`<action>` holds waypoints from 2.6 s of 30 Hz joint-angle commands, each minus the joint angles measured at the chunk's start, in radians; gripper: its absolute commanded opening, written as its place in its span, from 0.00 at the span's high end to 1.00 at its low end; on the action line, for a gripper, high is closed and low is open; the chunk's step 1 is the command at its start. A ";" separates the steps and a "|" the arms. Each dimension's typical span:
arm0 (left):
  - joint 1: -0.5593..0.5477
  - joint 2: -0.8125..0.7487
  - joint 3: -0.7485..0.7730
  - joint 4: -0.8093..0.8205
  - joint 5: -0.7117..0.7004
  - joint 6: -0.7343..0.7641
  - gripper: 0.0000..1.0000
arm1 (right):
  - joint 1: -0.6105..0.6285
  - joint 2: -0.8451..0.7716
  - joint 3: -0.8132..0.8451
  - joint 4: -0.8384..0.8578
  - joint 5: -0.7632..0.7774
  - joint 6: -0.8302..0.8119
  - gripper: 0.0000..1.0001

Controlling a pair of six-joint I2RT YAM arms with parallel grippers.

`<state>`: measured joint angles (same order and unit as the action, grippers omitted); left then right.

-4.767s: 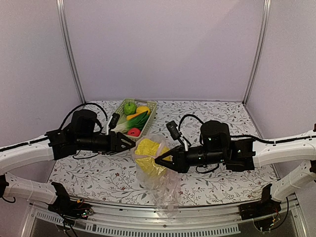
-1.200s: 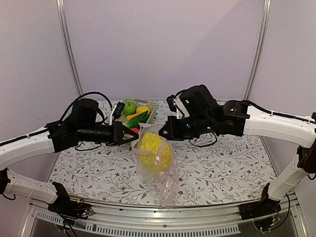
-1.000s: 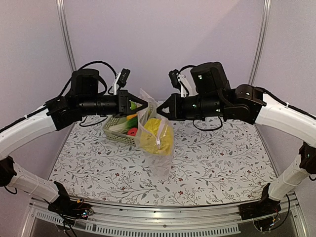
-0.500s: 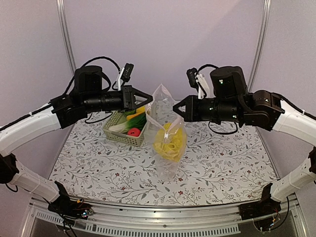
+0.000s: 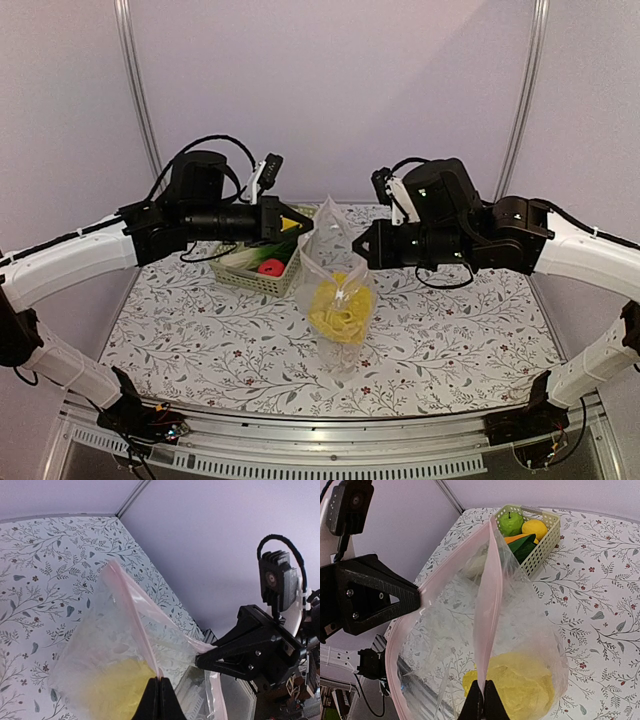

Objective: Place the food in the zip-top bag and seal the zipper
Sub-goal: Adjust the zipper food storage bag at the center of the board, then adjust the fake vegetable in the bin.

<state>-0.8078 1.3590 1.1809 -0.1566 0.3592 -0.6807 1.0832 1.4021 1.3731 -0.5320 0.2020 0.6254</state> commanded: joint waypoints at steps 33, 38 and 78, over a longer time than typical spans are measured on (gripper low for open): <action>0.129 -0.091 0.110 -0.450 -0.146 0.312 0.07 | -0.005 -0.035 -0.049 0.020 -0.007 0.032 0.96; 0.285 0.058 0.198 -0.521 -0.084 0.436 0.07 | -0.005 -0.036 -0.051 0.020 -0.008 0.024 0.97; 0.332 0.890 0.716 -0.604 -0.308 0.731 0.46 | -0.006 -0.050 -0.082 0.044 -0.042 0.035 0.97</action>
<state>-0.4820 2.2169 1.8805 -0.7605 0.0883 0.0399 1.0832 1.3697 1.3075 -0.4999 0.1738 0.6552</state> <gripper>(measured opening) 0.592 0.029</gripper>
